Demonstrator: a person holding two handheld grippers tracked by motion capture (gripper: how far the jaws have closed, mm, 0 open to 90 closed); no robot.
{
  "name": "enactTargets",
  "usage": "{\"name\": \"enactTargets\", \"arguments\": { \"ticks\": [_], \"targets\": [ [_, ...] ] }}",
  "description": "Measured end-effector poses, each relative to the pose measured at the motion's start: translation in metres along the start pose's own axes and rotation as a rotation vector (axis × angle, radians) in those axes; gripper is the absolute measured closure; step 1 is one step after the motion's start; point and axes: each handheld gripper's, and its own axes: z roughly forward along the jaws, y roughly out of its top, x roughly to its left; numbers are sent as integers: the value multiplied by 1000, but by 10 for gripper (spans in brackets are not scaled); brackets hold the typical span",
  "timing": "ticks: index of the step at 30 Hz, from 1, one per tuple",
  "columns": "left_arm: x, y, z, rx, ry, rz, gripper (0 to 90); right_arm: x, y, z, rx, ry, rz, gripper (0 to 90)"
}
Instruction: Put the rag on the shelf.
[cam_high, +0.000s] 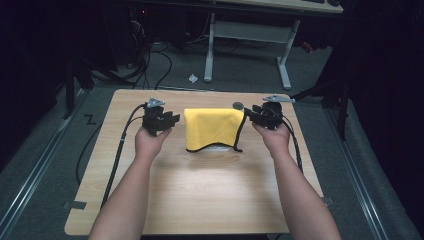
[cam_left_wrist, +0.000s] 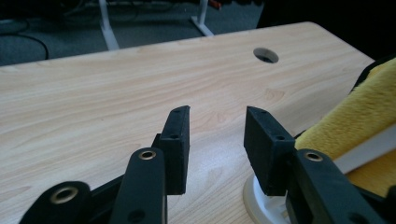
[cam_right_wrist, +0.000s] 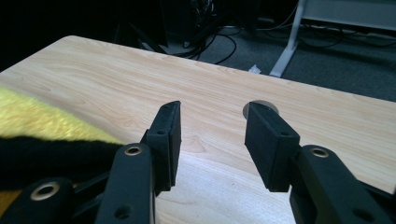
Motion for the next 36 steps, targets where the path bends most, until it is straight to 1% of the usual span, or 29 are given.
{"name": "enactTargets", "arguments": {
  "ticks": [4,8,9,12,14,15,17,21,23,24,26,28,30,32,33,35,36],
  "targets": [
    [2,-2,-11,-24,7,-16,598,2,-2,-9,-20,-18,-7,550],
    [1,-5,-20,-43,13,-9,582,2,-5,-16,-32,-31,-10,550],
    [1,-6,-23,-46,14,-5,581,2,-6,-18,-26,-35,-12,549],
    [2,-9,-28,-55,18,-9,574,3,-7,-23,-21,-46,-22,543],
    [3,-12,-31,-55,19,-11,565,5,-7,-26,-20,-41,-29,534],
    [3,-14,-32,-54,22,-13,562,6,-7,-28,-22,-44,-40,530],
    [4,-17,-35,-57,21,-24,552,9,-9,-31,-44,-51,-53,531],
    [3,-24,-41,-61,23,-33,539,10,-15,-36,-27,-54,-60,510],
    [1,-28,-45,-71,19,-29,536,11,-17,-38,-16,-56,-64,504],
    [0,-29,-46,-73,20,-25,531,11,-19,-40,-19,-55,-70,503],
    [-1,-32,-48,-70,14,-22,522,13,-23,-44,-46,-63,-85,504],
    [-1,-36,-51,-57,9,-20,521,14,-26,-46,-20,-69,-104,492],
    [-2,-40,-55,-56,3,-29,516,17,-29,-51,-12,-62,-110,486],
    [-3,-44,-58,-62,-1,-30,509,20,-32,-56,-18,-60,-124,488],
    [-5,-46,-60,-59,-2,-25,506,22,-35,-60,-40,-62,-132,492],
    [-8,-51,-64,-52,-12,-15,505,26,-38,-65,-20,-62,-147,475],
    [-10,-54,-66,-52,-16,-8,505,29,-41,-67,-25,-61,-163,463]
  ]
}}
